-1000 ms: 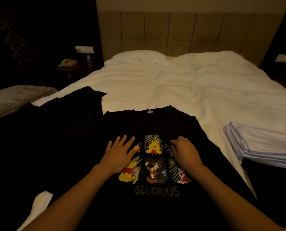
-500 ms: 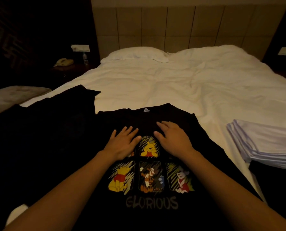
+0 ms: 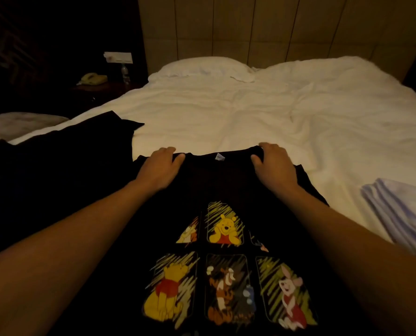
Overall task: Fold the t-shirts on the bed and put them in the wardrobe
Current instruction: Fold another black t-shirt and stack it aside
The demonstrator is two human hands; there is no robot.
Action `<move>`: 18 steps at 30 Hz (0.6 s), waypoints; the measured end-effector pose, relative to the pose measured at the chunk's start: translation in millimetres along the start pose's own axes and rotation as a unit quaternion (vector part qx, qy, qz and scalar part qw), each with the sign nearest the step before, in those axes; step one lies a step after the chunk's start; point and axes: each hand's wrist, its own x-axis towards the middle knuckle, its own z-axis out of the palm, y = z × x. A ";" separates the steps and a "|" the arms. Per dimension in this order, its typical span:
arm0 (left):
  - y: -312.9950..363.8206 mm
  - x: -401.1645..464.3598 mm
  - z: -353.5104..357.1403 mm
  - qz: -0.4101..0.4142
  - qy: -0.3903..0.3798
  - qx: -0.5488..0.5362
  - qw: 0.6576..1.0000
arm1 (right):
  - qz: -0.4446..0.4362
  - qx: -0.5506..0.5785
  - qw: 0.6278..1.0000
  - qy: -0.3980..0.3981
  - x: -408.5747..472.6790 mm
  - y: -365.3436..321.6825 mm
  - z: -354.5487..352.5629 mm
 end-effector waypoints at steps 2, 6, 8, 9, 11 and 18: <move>-9.9 28.2 5.1 -0.010 -0.007 0.004 1.000 | 0.007 -0.014 1.000 0.006 20.1 11.0 7.2; -22.4 64.8 16.0 -0.009 -0.005 0.007 1.000 | 0.029 -0.060 0.998 -0.003 48.2 32.0 25.4; -24.4 70.2 21.9 0.009 0.021 0.026 0.999 | 0.036 -0.065 0.997 0.004 54.0 41.0 36.3; -25.6 71.1 26.7 0.026 0.031 0.044 0.998 | 0.036 -0.066 0.997 0.009 55.4 44.9 41.6; -28.6 70.3 36.9 0.050 0.024 0.068 0.996 | 0.034 -0.067 0.997 0.007 55.8 48.7 49.9; -22.0 60.7 31.6 0.024 0.118 0.070 0.990 | 0.022 -0.127 0.988 0.079 46.9 40.2 42.9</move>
